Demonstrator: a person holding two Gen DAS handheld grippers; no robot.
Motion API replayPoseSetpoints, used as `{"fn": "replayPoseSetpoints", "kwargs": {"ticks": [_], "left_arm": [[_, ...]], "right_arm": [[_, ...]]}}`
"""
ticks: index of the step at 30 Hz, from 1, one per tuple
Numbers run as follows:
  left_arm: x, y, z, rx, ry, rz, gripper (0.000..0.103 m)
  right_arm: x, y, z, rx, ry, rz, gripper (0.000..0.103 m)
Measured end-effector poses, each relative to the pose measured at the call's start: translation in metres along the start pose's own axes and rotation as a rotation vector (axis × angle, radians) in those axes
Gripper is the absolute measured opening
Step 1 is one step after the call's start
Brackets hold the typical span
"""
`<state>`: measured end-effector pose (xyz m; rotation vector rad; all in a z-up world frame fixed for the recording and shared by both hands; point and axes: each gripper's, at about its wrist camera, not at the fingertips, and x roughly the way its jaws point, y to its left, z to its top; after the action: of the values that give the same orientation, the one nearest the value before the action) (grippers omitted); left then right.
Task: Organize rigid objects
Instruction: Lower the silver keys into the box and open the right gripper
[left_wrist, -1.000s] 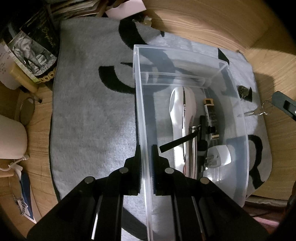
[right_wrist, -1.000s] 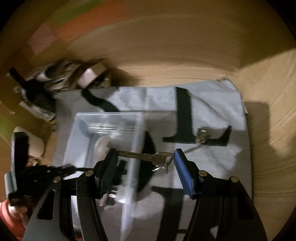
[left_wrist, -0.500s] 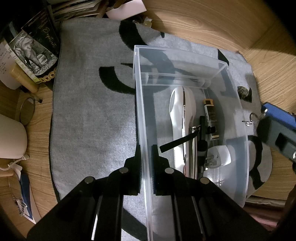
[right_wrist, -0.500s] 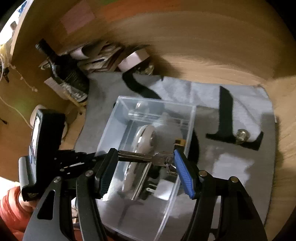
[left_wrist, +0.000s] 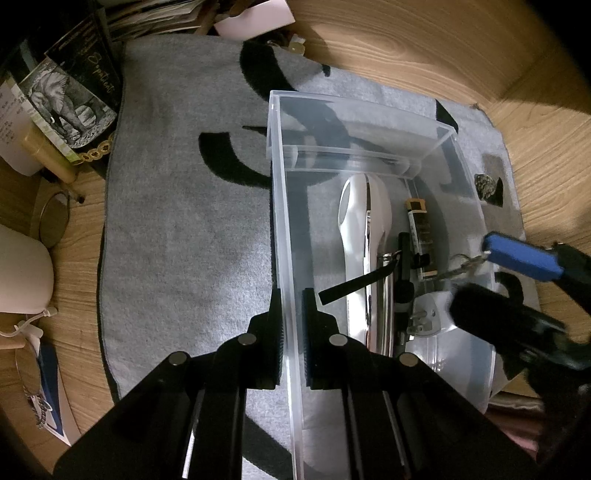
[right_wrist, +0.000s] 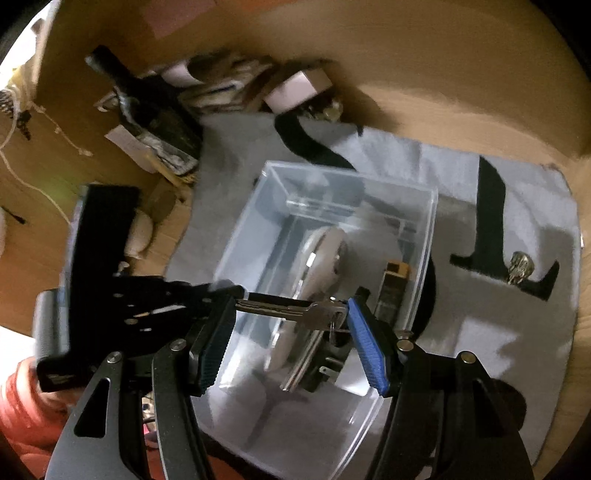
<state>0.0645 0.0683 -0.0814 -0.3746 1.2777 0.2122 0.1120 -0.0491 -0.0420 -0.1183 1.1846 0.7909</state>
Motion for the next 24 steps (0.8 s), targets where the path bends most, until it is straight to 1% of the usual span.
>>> {"fn": "replayPoseSetpoints", "kwargs": {"ticks": [7, 15, 19, 24], "left_arm": [[0.000, 0.000, 0.001, 0.000, 0.000, 0.000, 0.006], [0.001, 0.001, 0.000, -0.004, 0.000, 0.006, 0.006], [0.001, 0.001, 0.000, -0.007, 0.000, 0.008, 0.006], [0.001, 0.000, 0.001, -0.007, 0.002, 0.010, 0.006]], "right_arm": [[0.029, -0.017, -0.006, 0.043, 0.064, -0.023, 0.059], [0.039, -0.014, -0.009, 0.032, 0.106, -0.020, 0.060], [0.032, -0.017, -0.009, 0.033, 0.095, -0.005, 0.060], [0.007, -0.023, -0.007, 0.027, 0.032, -0.009, 0.060]]}}
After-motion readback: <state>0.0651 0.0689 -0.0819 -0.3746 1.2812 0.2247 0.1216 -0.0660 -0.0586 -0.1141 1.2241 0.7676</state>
